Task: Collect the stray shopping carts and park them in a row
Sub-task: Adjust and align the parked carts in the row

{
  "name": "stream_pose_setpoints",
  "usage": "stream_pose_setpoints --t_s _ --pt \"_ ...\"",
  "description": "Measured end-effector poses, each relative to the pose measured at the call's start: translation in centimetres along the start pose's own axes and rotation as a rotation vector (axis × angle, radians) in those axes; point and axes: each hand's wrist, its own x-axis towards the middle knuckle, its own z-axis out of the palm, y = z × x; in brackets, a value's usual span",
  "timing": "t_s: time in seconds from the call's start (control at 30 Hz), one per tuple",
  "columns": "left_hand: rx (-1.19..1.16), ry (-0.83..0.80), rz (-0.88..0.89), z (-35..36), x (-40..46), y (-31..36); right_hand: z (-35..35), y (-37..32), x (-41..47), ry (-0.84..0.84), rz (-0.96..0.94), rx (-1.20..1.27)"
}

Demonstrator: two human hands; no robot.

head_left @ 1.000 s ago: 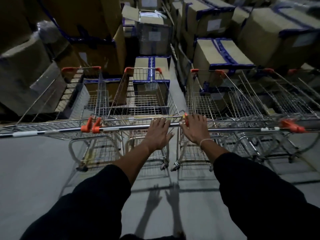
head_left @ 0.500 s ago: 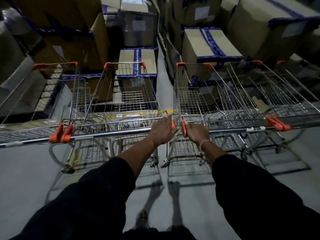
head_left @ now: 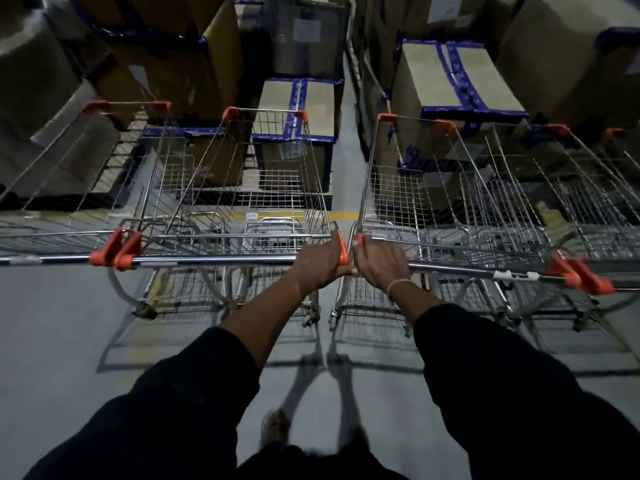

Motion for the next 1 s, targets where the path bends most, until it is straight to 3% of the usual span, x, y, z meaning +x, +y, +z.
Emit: stream_pose_setpoints --t_s 0.57,1.0 --pt "0.043 0.065 0.005 1.6 0.1 -0.6 -0.1 0.2 0.6 0.025 -0.161 0.012" --pt "0.080 0.045 -0.070 1.3 -0.2 0.0 0.5 -1.1 1.2 0.022 -0.064 0.100"
